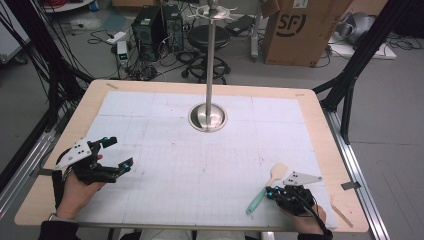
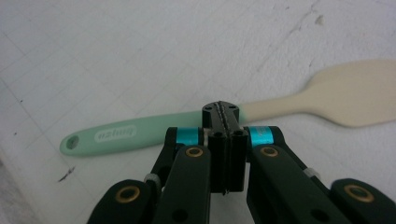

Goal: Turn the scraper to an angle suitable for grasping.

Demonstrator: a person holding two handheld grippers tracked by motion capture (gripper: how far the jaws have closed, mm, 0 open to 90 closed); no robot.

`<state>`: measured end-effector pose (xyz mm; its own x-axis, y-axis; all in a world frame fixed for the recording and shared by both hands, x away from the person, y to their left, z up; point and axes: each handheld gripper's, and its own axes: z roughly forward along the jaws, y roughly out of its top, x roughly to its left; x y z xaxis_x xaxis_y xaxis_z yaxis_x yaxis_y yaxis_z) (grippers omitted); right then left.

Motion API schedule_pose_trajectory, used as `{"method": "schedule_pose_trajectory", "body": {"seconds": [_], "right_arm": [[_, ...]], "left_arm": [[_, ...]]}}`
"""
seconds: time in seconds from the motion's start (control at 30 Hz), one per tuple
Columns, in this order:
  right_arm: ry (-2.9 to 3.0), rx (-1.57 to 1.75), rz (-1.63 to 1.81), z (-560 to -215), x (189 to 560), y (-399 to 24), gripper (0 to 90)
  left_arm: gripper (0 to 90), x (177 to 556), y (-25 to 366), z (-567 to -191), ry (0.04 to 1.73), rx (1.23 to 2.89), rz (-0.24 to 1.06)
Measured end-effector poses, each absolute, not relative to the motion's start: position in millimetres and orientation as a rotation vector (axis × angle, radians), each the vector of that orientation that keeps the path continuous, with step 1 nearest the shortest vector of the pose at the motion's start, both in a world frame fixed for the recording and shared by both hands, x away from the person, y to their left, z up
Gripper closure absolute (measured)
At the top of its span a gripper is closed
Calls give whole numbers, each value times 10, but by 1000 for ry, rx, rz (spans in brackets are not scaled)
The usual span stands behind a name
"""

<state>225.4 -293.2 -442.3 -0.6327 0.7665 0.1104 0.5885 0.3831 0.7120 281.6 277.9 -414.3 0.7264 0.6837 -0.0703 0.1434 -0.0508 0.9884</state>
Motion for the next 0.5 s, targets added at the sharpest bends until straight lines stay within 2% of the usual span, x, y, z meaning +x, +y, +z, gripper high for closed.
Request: {"method": "schedule_pose_trajectory", "body": {"seconds": [0.23, 0.5], "right_arm": [[2442, 1151, 1093, -4434, 2225, -2866, 900], [2520, 1014, 1131, -4450, 2329, -2541, 900]], "left_arm": [[17, 2821, 2776, -4146, 692, 1590, 519], [17, 2804, 2766, -4145, 690, 1602, 520]]}}
